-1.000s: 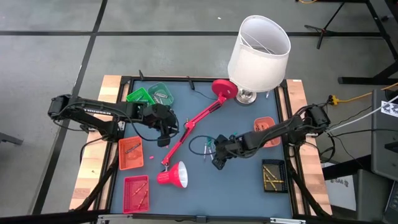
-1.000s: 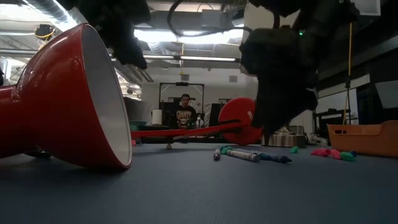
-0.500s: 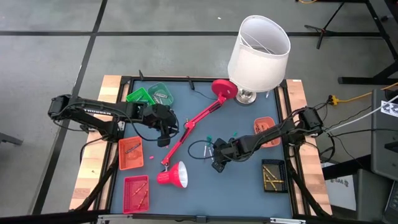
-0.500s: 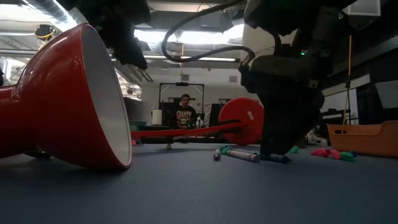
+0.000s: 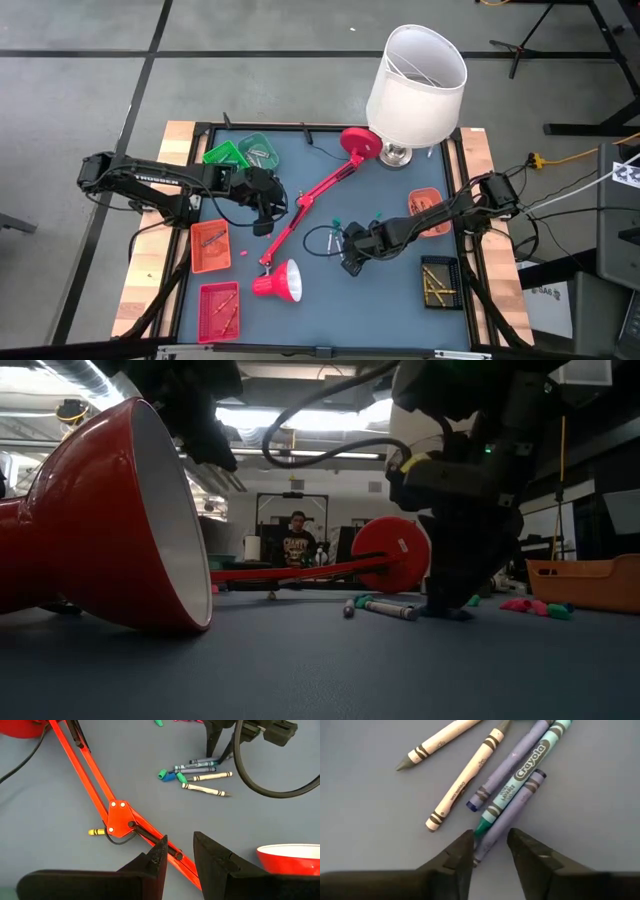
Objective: Sort crayons
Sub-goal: Put the right dark blue crayon into the left orange bin
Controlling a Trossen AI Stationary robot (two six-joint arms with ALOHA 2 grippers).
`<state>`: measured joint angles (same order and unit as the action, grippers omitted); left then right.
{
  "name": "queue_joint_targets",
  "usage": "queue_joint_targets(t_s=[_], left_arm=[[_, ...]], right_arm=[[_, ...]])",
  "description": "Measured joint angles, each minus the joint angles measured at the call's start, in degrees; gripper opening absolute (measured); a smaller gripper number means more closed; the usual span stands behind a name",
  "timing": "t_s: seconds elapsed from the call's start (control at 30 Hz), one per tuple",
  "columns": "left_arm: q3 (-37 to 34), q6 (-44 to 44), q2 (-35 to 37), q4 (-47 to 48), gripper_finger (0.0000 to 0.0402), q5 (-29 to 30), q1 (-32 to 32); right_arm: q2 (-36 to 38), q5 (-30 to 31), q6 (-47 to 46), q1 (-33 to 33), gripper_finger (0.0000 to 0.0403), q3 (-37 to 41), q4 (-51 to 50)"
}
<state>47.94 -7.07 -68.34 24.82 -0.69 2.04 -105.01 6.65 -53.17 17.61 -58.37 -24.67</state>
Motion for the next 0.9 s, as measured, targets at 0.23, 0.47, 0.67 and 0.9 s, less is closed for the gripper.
queue_joint_targets(t_s=[0.23, 0.47, 0.67, 0.9], left_arm=[[0.0, 0.0, 0.0, 0.0, 0.0078, 0.0, 0.0], [0.0, 0.0, 0.0, 0.0, 0.0078, 0.0, 0.0], [0.02, 0.0, 0.0, 0.0, 0.0078, 0.0, 0.0], [0.01, -0.23, 0.0, -0.04, 0.0078, -0.02, 0.0]], right_arm=[[-0.02, 0.18, -0.46, -0.02, 0.0061, 0.07, -1.3], [-0.04, -0.01, -0.52, -0.02, 0.0013, 0.11, -1.44], [-0.02, -0.22, -0.52, -0.02, 0.0019, 0.13, -1.37], [-0.04, -0.22, -0.52, -0.02, 0.0027, 0.13, -1.31]])
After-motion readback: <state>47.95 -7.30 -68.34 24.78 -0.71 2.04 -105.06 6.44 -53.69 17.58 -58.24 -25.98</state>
